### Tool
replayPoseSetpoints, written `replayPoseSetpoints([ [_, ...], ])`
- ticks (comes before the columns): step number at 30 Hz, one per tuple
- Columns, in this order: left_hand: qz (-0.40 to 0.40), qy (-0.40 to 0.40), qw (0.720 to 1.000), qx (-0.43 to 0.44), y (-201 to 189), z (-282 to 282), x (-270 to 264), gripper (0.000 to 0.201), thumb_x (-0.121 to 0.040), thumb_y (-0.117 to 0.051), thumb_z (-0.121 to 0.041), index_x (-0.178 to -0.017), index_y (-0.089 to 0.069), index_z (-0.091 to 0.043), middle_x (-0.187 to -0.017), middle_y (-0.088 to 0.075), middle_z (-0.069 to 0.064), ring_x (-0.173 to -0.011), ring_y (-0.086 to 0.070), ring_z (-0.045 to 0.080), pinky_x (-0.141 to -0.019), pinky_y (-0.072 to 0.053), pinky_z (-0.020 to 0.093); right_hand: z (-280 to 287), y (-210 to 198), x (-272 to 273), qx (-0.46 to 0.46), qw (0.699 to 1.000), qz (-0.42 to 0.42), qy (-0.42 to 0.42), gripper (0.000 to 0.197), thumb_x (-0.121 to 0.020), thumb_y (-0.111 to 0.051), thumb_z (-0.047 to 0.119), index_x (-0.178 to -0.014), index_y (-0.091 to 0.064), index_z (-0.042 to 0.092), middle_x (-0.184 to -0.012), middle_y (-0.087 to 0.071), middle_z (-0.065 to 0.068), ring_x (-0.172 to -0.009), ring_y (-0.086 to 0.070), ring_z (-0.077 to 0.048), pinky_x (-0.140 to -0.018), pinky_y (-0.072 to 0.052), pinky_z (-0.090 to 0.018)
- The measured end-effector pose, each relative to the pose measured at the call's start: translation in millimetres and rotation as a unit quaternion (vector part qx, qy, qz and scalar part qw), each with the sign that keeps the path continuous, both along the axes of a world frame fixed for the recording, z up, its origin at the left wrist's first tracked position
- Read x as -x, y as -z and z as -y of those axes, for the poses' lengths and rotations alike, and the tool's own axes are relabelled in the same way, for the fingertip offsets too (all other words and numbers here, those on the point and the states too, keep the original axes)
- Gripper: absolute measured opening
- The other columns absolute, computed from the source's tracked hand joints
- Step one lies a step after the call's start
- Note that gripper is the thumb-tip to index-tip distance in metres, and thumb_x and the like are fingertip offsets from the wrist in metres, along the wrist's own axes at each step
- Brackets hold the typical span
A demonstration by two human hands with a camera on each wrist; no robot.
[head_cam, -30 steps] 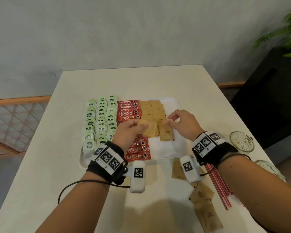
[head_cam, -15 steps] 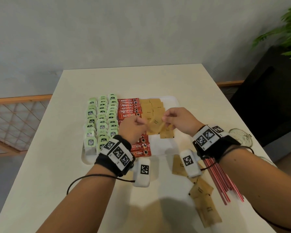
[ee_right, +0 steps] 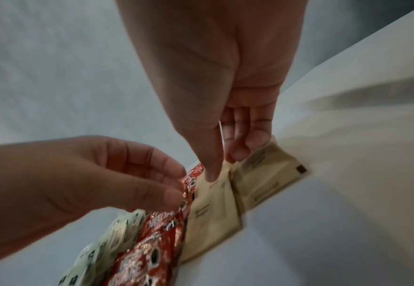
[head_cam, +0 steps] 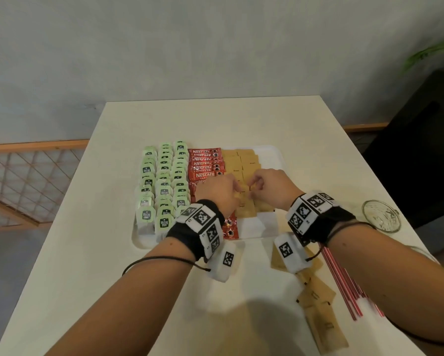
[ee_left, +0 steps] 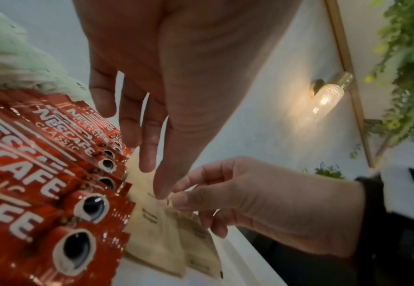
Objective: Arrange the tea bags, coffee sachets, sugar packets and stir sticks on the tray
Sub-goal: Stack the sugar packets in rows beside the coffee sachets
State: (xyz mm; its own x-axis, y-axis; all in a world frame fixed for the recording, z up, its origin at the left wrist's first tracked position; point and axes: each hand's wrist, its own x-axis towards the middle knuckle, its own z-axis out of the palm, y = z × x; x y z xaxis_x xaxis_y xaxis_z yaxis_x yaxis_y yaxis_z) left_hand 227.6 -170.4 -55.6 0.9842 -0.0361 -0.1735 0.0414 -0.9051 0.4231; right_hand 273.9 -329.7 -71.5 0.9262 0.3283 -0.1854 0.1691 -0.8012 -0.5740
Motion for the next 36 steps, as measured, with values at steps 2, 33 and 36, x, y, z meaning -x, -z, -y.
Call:
replayPoseSetpoints([
  [2,-0.011,0.030,0.997,-0.075,1,7,-2,0.022,-0.086,-0.064,-0.034,-0.108,-0.059,-0.032,-0.121,-0.056,-0.003,-0.121,-0.045,0.023,-0.106,-0.030,0.045,7,1,-1,-0.004,1.000,0.001,0.025,0.022,-0.080,-0.070,0.009,-0.097,-0.062,0.020,-0.084,-0.061,0.005,-0.076,-0.058,-0.011,-0.063,-0.044,-0.018],
  [33,-0.044,0.259,0.945,-0.197,-8,86,83,0.043,-0.090,-0.060,-0.037,-0.132,-0.052,-0.033,-0.123,-0.062,0.000,-0.113,-0.058,0.024,-0.088,-0.045,0.035,89,8,138,0.153,0.979,-0.104,0.082,0.033,-0.074,-0.076,0.032,-0.073,-0.050,0.013,-0.069,-0.054,0.001,-0.061,-0.052,-0.014,-0.047,-0.035,-0.022],
  [36,-0.054,0.243,0.946,-0.208,-11,88,87,0.046,-0.086,-0.068,-0.039,-0.127,-0.053,-0.026,-0.118,-0.062,0.002,-0.107,-0.059,0.024,-0.086,-0.043,0.036,93,6,143,0.150,0.982,-0.097,0.061,0.025,-0.081,-0.069,0.027,-0.072,-0.051,0.012,-0.075,-0.053,-0.001,-0.068,-0.053,-0.017,-0.054,-0.039,-0.025],
])
